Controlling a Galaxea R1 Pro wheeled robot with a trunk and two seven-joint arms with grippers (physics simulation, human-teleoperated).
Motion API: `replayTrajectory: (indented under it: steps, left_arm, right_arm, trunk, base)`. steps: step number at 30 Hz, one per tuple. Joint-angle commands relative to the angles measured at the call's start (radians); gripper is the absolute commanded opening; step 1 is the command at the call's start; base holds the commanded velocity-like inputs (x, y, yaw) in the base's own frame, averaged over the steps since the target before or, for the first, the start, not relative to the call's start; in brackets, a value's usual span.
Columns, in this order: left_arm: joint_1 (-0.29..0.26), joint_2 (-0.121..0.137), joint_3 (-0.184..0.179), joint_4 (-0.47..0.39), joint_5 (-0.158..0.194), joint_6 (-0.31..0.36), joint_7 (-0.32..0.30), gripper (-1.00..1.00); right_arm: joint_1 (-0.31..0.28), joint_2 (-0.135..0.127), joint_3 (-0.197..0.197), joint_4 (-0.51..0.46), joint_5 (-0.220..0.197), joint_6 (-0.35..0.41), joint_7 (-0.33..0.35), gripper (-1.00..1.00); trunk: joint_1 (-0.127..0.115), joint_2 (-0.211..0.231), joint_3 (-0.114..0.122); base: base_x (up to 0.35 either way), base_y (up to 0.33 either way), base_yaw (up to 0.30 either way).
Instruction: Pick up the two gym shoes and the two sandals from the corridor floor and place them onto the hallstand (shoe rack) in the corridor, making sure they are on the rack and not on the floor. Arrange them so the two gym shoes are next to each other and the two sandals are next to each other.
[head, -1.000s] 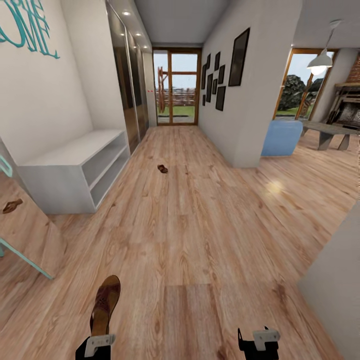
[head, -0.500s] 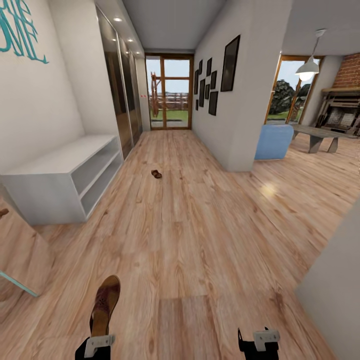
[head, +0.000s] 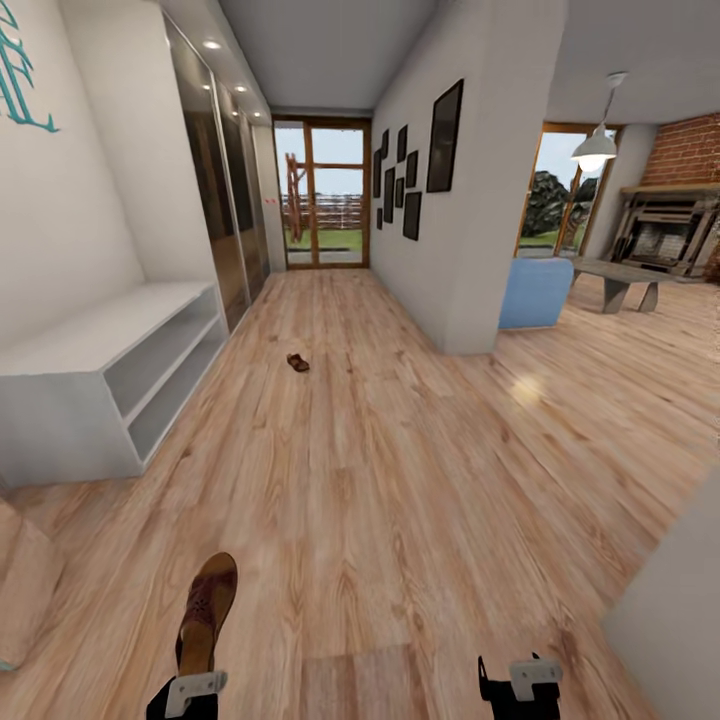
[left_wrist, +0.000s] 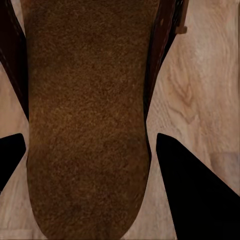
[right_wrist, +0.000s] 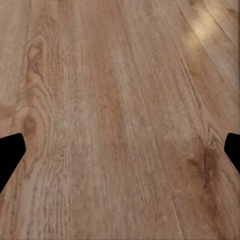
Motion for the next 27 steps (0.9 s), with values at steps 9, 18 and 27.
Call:
replayTrajectory:
  steps: [9,18,27]
  left_arm:
    - [-0.001,0.000,0.006,0.001,-0.008,-0.003,0.002,-1.00]
    - [-0.001,0.000,0.006,0.001,-0.008,-0.003,0.002,-1.00]
    - [-0.001,0.000,0.005,0.001,-0.008,-0.003,0.003,-1.00]
  right_arm:
    - [-0.001,0.005,0.008,0.001,0.007,0.000,-0.010,1.00]
    - [0.000,0.007,0.009,0.003,0.007,0.000,-0.010,1.00]
    - [-0.001,0.008,0.009,0.003,0.007,0.000,-0.010,1.00]
  trunk:
    - [0.000,0.000,0.011]
    - [0.000,0.000,0.013]
    - [0.000,0.000,0.013]
  base:
    - [0.337,0.000,-0.112]
    - [0.338,0.000,-0.019]
    - [0.338,0.000,-0.001]
